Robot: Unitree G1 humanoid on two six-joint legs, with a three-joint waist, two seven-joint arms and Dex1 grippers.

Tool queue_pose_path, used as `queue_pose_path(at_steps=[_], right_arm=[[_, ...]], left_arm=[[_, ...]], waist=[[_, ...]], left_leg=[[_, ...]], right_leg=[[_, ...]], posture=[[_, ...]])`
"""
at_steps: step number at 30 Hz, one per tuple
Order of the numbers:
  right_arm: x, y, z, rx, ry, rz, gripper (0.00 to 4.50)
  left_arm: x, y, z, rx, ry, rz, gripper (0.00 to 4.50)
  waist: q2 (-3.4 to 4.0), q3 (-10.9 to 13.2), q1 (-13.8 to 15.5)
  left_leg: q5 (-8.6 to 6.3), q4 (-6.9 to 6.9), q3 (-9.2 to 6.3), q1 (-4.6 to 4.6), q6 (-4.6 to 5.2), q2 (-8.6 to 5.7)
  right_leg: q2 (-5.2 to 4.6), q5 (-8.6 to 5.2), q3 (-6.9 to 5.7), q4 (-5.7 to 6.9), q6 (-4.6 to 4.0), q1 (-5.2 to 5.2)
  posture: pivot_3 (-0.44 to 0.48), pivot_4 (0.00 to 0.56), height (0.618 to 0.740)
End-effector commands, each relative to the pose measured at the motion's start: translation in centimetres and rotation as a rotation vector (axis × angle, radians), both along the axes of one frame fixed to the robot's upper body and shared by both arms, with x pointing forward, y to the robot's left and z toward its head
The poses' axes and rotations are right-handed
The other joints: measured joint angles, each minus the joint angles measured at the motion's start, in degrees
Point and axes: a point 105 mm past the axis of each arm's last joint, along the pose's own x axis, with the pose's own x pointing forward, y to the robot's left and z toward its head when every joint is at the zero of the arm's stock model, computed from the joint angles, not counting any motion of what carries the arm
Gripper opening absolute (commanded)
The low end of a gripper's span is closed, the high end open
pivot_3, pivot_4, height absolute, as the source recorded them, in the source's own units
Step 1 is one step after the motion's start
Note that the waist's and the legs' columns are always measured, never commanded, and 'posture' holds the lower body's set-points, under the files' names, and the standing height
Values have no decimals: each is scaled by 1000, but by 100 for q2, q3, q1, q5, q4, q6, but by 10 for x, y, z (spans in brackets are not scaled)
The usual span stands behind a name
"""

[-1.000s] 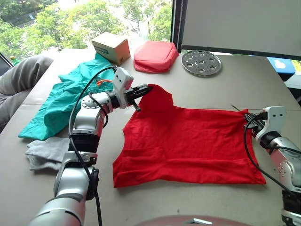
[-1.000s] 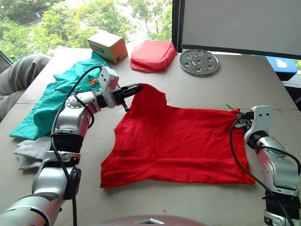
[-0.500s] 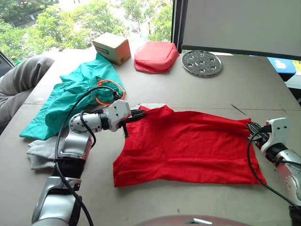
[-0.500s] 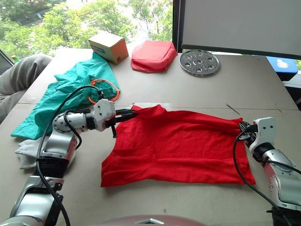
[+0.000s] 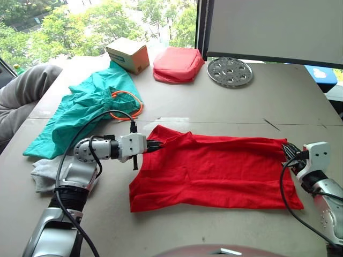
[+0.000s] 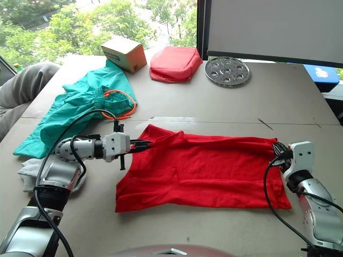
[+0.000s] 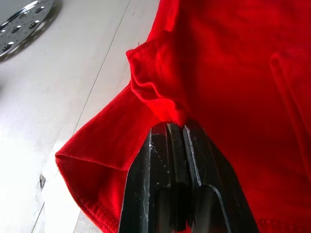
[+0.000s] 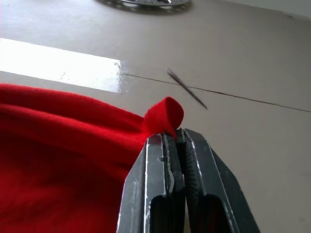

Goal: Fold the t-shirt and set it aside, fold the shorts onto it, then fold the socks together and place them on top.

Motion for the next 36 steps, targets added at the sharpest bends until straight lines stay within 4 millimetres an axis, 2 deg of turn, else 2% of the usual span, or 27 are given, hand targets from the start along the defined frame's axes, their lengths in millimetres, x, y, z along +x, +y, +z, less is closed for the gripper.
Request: queue_pose_path(at_steps=[1, 3, 4, 6, 8, 9, 14, 20, 26, 33, 35, 36], right_arm=[[-6, -3, 9, -89, 12, 68, 665], [-8, -9, 14, -275, 31, 86, 1311], [-8, -10, 16, -310, 41, 91, 1873], [-12, -12, 16, -358, 111, 113, 2537], [-16, -14, 16, -565, 185, 179, 2537], [-16, -14, 20, -583, 207, 196, 2537], [-14, -3, 46, -524, 305, 307, 2537], [1, 3, 60, -500, 433, 329, 2537], [12, 9, 58, -563, 537, 352, 2537], [20, 6, 49, -594, 600, 344, 2537], [21, 4, 46, -602, 610, 340, 1912], [22, 2, 44, -601, 614, 333, 1853]], left_arm=[[2, 0, 7, -10, -35, 3, 0], [2, -2, 8, -10, -37, -3, 0], [2, -2, 8, -9, -37, -4, 0], [2, -2, 7, -8, -38, -6, 0], [1, -2, 7, -4, -40, -9, 0], [1, -2, 7, -4, -40, -10, 0], [0, -3, 7, 3, -45, -20, 0], [-2, -4, 7, 6, -48, -29, 0], [-4, -5, 8, -1, -49, -25, 0], [-7, -5, 10, -5, -54, -14, 0], [-7, -6, 10, -8, -53, -9, 0], [-7, -6, 9, -9, -53, -8, 0]], waist=[[2, 1, -1], [3, 1, -5], [7, 1, -5], [7, -1, -4], [10, -1, -2], [13, -1, -1], [7, -4, 1], [1, -6, 4], [3, -4, 6], [4, -3, 1], [4, -3, -4], [4, -3, -3]], left_leg=[[0, 0, 0, 0, 0, 0], [0, 1, 3, 1, 0, 1], [0, 2, 3, 2, 0, 2], [0, 1, 8, 4, 0, 3], [0, 0, 9, 4, 0, 5], [0, 1, 11, 4, 0, 5], [0, 3, 9, 3, 0, 8], [-1, 7, 11, 1, -1, 31], [-1, 2, 3, -9, -2, 31], [-2, 4, 7, -10, -2, 30], [-2, 4, 7, -9, -2, 30], [-2, 4, 7, -9, -2, 30]], right_leg=[[0, 0, 0, 0, 0, 0], [-1, 0, 2, -1, 1, 0], [-1, -1, 3, 0, 1, -1], [0, -10, 3, 0, 17, -1], [0, -8, 3, 0, 13, -1], [0, -5, 3, 2, 9, -1], [0, -6, 0, -2, 11, 0], [0, -4, -4, -5, 9, -1], [-1, 0, -15, -11, -1, -4], [-6, 0, -15, -11, 0, -4], [-4, 1, -15, -11, 0, -5], [-4, 1, -15, -11, 0, -5]], posture=[[0, 150, 739], [0, 150, 739], [0, 150, 739], [0, 150, 739], [0, 150, 739], [0, 150, 739], [0, 150, 739], [0, 150, 739], [0, 150, 739], [0, 150, 739], [0, 150, 739], [0, 150, 739]])
